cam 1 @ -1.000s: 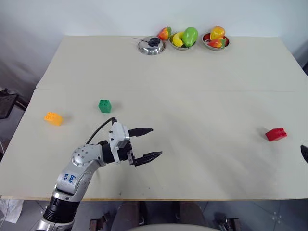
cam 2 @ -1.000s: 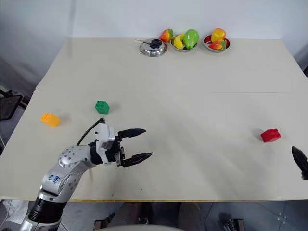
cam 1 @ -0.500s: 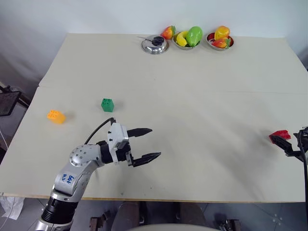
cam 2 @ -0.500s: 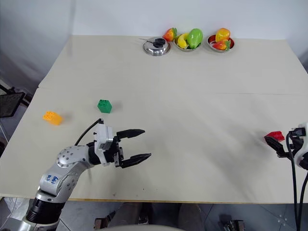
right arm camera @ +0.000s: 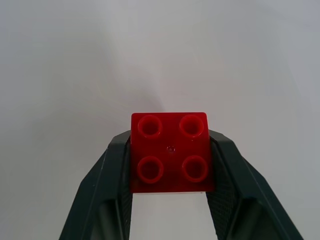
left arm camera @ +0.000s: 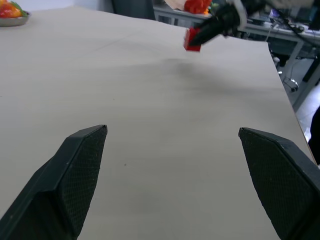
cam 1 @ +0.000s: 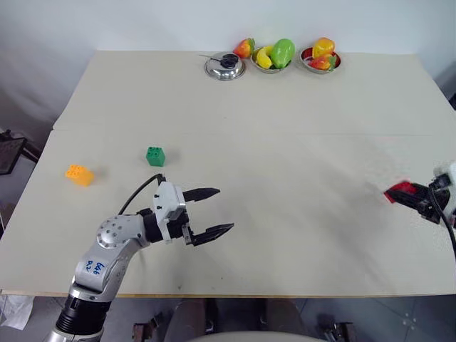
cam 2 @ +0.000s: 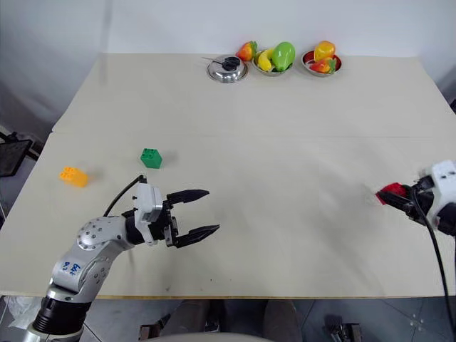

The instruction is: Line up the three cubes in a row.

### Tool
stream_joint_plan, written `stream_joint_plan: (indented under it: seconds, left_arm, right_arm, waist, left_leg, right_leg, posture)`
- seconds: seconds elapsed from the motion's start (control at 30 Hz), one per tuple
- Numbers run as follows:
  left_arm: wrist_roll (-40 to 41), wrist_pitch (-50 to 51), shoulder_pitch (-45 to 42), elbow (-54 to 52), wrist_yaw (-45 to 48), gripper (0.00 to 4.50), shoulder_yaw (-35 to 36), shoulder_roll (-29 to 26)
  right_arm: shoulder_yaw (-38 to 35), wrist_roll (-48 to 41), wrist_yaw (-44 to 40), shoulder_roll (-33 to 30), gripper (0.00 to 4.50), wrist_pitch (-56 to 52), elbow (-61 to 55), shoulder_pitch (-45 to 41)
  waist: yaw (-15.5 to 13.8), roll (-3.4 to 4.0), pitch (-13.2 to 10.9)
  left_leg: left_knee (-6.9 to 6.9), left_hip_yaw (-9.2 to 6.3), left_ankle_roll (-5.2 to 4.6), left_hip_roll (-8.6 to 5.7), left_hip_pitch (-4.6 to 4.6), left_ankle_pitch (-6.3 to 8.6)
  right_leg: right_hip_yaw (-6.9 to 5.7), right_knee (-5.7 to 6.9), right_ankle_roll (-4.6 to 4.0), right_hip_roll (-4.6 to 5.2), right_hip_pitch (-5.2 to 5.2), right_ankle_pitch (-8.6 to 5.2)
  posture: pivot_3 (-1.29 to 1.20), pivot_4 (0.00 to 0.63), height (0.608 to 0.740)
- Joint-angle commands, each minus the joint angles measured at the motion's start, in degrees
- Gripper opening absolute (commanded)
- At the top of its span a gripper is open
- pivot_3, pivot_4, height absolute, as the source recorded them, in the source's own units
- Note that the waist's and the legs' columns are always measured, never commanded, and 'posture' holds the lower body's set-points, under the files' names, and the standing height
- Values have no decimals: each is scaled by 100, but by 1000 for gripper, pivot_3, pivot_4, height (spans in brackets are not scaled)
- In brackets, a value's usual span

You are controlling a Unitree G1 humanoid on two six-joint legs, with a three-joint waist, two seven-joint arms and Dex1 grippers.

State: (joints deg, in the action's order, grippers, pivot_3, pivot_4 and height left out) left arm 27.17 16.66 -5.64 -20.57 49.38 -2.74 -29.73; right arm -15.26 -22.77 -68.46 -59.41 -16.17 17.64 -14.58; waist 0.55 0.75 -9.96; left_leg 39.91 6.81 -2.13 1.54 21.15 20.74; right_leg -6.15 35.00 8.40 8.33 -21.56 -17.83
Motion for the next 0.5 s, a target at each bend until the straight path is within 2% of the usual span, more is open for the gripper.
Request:
stream_joint_plan:
  seconds: [0.03,0.23,0.37,0.5]
  left_arm:
    - [2,-144,46,91,129,4500,152,-109]
    - [-23,-210,127,204,203,4500,284,-182]
    - [-5,-200,250,98,179,4500,359,-235]
    - [2,-194,338,32,123,4500,453,-268]
  right_arm:
    - [945,526,-1455,-257,1514,1262,-7,-633]
    - [2343,1287,-2359,651,1514,2197,1423,-2693]
    - [2943,1453,-2404,1131,1514,3076,2472,-3336]
    - [3181,1516,-2404,1454,1514,3533,3278,-3725]
  waist:
    - [2,-2,-1]
    - [27,-18,-13]
    - [-30,-18,-14]
    - [-30,-18,-15]
  left_leg:
    - [2,-1,2,2,0,0]
    - [14,-4,3,-1,4,-1]
    - [10,-23,6,-2,15,1]
    - [10,-31,5,-12,25,1]
  right_leg:
    - [-1,-1,0,-2,0,0]
    - [-3,0,0,6,0,0]
    - [-22,2,-5,8,0,-2]
    - [-35,-3,-5,16,1,-2]
  posture:
    - [0,150,740]
    - [0,150,740]
    - [0,150,740]
    - [0,150,740]
